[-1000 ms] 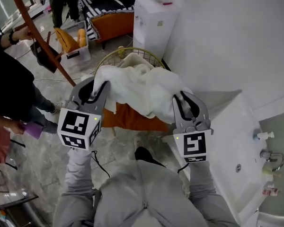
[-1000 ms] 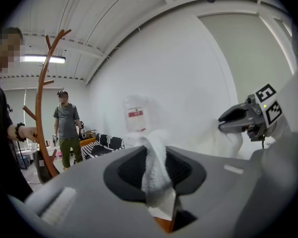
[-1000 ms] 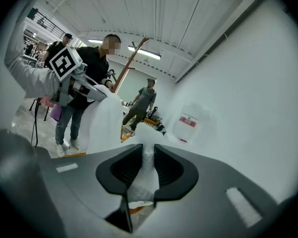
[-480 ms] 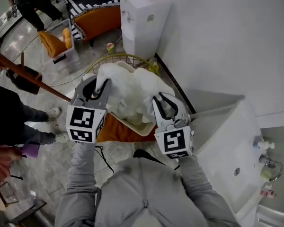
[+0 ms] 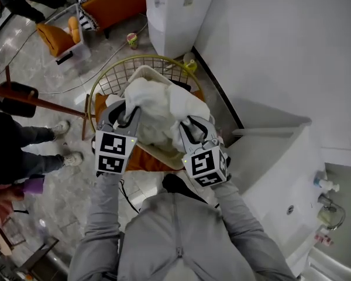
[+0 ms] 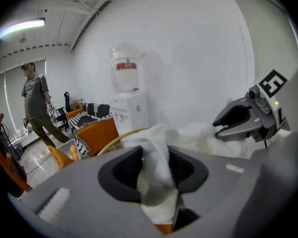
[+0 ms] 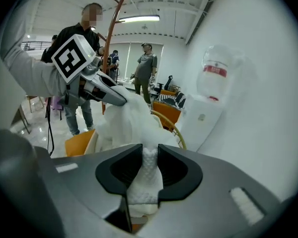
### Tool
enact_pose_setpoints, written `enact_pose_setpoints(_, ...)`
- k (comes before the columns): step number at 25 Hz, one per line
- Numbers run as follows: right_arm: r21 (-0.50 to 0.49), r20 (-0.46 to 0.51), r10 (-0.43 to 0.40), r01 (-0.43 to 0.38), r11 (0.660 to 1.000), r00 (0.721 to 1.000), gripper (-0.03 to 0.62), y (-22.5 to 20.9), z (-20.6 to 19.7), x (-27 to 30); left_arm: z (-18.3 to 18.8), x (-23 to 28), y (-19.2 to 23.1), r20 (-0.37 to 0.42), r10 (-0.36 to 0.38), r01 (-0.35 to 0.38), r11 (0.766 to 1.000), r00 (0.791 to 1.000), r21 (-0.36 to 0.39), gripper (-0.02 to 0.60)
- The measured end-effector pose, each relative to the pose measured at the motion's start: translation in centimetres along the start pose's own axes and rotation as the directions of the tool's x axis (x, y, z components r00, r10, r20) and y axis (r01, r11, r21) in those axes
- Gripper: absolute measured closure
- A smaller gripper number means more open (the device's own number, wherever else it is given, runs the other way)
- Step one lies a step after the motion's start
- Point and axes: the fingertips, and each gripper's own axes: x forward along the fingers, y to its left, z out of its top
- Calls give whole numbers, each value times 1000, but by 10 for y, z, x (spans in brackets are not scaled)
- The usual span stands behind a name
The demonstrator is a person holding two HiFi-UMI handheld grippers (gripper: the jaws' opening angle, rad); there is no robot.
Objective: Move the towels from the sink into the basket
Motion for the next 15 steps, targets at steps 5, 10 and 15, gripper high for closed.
enact_pose_setpoints(5, -41, -127, 98, -104, 994, 987, 509, 31, -35, 28, -40, 18, -14, -118, -56, 54, 998, 991, -18, 371)
enact_pose_setpoints(10, -56, -170, 163, -174, 983, 972, 507, 57, -51, 36, -57, 20, -19, -151, -72, 70, 997, 986, -17, 353)
enact_pose_setpoints(15, -81, -165, 131, -145, 986, 978, 469, 57, -51, 35, -58, 16, -16, -141, -67, 67, 998, 988, -3, 315)
